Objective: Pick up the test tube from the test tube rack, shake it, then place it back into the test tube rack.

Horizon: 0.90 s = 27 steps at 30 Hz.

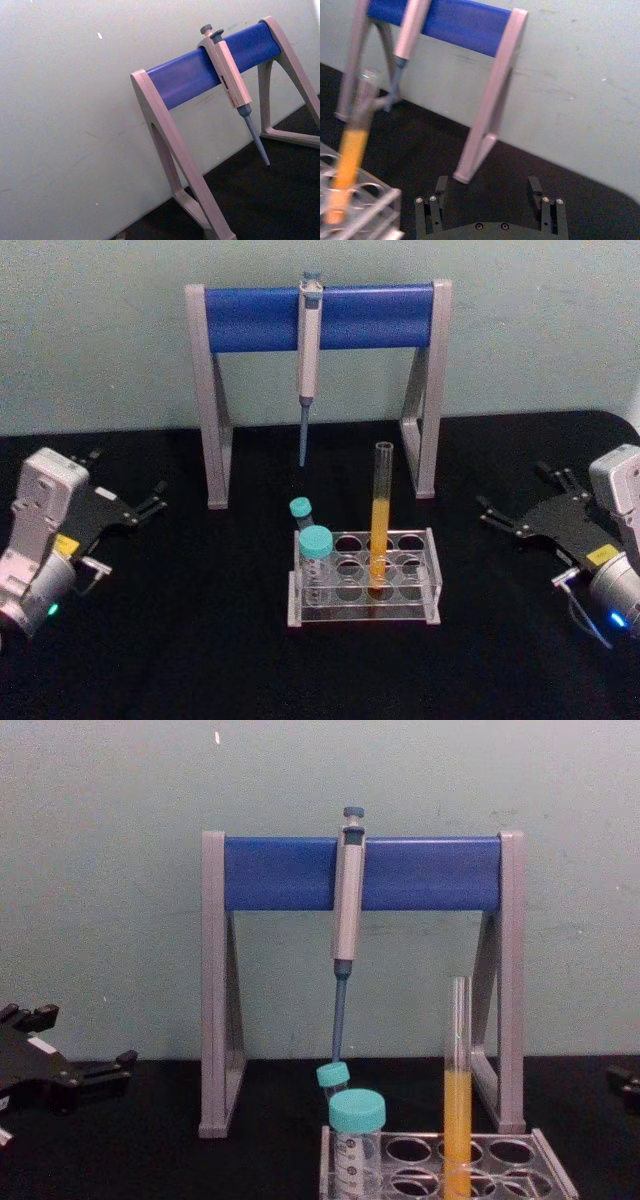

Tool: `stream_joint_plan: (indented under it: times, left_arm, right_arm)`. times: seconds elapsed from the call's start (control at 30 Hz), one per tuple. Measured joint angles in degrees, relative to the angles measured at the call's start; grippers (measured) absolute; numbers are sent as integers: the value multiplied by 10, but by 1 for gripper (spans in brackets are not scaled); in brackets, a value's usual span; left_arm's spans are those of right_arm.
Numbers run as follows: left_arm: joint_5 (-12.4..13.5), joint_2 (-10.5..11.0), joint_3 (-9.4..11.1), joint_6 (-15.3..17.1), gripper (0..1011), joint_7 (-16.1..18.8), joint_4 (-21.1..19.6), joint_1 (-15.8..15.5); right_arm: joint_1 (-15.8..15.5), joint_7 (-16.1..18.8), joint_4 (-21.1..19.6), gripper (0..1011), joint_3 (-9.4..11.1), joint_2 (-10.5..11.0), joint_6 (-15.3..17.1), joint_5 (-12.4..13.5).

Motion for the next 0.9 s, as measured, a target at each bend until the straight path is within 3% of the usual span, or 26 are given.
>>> stream_joint_plan:
  times: [0.2,0.43,0.9]
  left_arm:
    - [0,0,0,0,1001,0,0,0]
    - [0,0,0,0,1001,0,0,0]
    - [0,0,0,0,1001,0,0,0]
  right_arm:
    - [-27,40,-40,1000,19,0,20,51]
    - [-38,89,-61,1000,26,-7,49,98]
    - [1,176,-33,1000,14,-40,96,134]
